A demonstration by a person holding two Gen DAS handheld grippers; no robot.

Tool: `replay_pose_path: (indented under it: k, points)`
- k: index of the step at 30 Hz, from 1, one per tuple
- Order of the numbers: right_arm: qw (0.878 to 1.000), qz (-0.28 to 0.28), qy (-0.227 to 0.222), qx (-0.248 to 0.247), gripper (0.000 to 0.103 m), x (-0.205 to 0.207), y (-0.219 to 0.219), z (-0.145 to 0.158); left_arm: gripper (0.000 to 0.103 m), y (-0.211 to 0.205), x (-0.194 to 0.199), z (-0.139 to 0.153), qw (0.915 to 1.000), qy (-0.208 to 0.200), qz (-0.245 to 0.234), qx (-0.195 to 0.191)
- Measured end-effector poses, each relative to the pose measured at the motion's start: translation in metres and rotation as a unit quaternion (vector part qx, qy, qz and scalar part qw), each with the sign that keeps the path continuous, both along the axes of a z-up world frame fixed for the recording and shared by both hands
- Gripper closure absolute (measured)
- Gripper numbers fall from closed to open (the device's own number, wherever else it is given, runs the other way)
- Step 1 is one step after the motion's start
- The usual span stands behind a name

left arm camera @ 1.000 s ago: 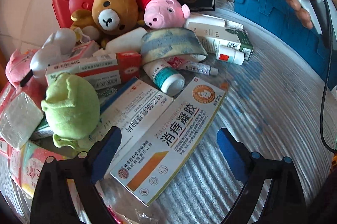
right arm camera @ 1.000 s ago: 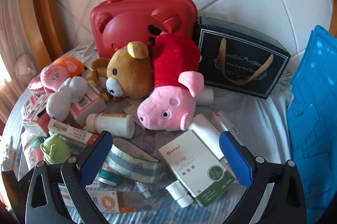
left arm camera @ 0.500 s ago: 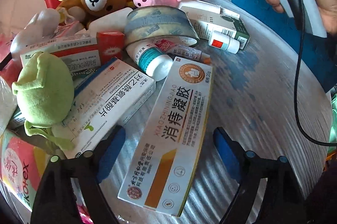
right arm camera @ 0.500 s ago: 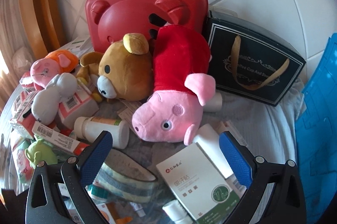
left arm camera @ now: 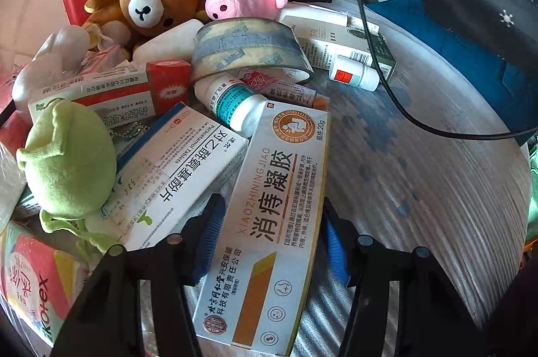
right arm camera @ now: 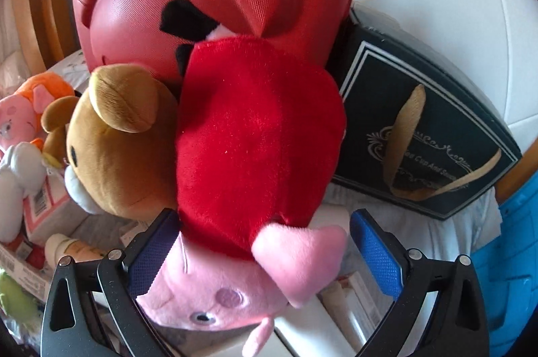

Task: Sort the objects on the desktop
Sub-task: 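Grasp the pink pig plush with the right tool while the left tool reaches the ointment box, then grasp the white ointment box with the left tool while the right tool lifts the pig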

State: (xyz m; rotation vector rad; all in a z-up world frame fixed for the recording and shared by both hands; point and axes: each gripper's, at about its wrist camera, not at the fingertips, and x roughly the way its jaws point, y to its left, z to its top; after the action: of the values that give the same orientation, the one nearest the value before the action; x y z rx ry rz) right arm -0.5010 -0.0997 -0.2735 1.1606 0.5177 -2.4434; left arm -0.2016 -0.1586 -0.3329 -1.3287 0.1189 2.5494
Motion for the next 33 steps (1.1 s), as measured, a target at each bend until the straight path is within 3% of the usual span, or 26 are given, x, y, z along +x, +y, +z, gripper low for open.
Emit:
replay_pose_path:
  k: [3,5,8,11,16,22,27,33]
  points:
    - [1.000,0.000,-0.016,-0.018,0.001,-0.012,-0.004,-0.014,0.048,-0.002,0.000,0.001,1.0000,-0.001,0.000,0.005]
    - [0.998,-0.001,-0.055,-0.037,0.032,-0.019,-0.003,-0.025,0.048,-0.004,0.003,0.002,1.0000,-0.001,0.001,0.007]
    - [0.996,-0.007,-0.052,-0.071,0.037,-0.009,0.007,-0.016,0.049,-0.004,0.004,0.002,1.0000,-0.003,-0.001,0.002]
    - [0.997,0.002,-0.028,-0.078,0.037,0.015,0.013,0.001,0.054,-0.006,0.006,0.003,1.0000,0.001,-0.001,-0.005]
    - [0.995,-0.002,-0.010,-0.102,0.037,0.060,0.035,0.032,0.058,-0.012,0.006,0.008,0.9997,-0.005,0.002,0.025]
    - [0.994,-0.013,-0.021,-0.102,0.037,0.128,0.070,0.046,0.058,-0.005,0.013,0.022,0.9998,0.020,0.002,0.000]
    - [0.993,-0.055,-0.016,-0.102,0.037,0.187,0.108,0.065,0.058,-0.004,0.018,0.069,0.9968,0.079,-0.004,0.000]
    - [0.983,-0.125,0.039,-0.126,0.036,0.256,0.156,0.108,0.058,0.017,0.011,0.147,0.9874,0.154,-0.035,-0.006]
